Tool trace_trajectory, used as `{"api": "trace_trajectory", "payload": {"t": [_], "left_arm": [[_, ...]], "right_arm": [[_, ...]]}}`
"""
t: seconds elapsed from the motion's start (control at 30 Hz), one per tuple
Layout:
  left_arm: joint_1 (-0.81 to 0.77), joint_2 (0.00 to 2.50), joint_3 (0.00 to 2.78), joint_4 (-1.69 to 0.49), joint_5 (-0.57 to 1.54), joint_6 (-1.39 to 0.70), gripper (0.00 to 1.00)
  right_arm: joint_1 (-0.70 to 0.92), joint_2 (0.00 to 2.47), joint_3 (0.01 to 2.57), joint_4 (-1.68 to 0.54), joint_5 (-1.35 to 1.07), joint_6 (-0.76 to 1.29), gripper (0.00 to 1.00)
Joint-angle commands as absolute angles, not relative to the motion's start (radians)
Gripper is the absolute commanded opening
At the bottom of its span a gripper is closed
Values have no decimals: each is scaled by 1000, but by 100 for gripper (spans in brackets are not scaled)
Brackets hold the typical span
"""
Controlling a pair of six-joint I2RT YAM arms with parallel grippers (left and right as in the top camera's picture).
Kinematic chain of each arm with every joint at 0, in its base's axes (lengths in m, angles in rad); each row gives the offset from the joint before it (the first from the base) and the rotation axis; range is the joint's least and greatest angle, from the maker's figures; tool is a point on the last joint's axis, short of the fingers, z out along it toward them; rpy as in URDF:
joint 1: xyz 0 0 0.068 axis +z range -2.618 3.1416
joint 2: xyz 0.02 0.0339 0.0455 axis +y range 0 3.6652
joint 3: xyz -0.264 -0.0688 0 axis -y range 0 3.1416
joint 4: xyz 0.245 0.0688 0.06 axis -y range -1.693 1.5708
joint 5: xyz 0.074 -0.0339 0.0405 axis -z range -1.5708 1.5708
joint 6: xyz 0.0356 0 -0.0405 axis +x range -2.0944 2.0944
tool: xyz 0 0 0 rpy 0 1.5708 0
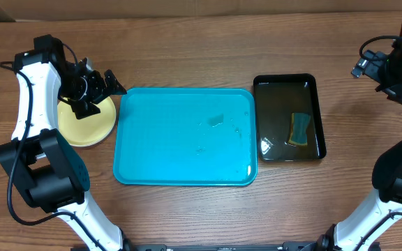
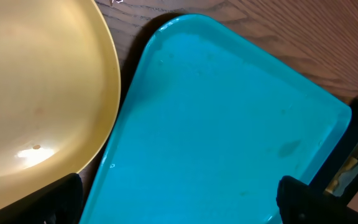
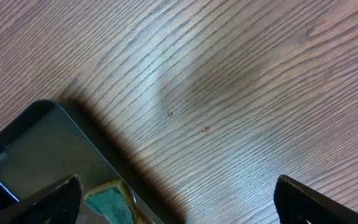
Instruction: Clean dirty plates on tray and stack at the side
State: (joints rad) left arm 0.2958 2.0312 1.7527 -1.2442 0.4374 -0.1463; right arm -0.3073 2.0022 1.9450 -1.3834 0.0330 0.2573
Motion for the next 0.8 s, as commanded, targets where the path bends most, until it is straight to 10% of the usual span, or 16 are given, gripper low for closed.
{"api": "trace_trajectory", "payload": {"t": [0.0,0.77], "left_arm": [[292,2037,1740,-1243,434,-142,100],[292,2037,1740,-1243,434,-142,100]], "right_arm": [[-310,1996,1964,-1381,36,255,100],[-33,1569,1964,-1370,36,255,100]]}}
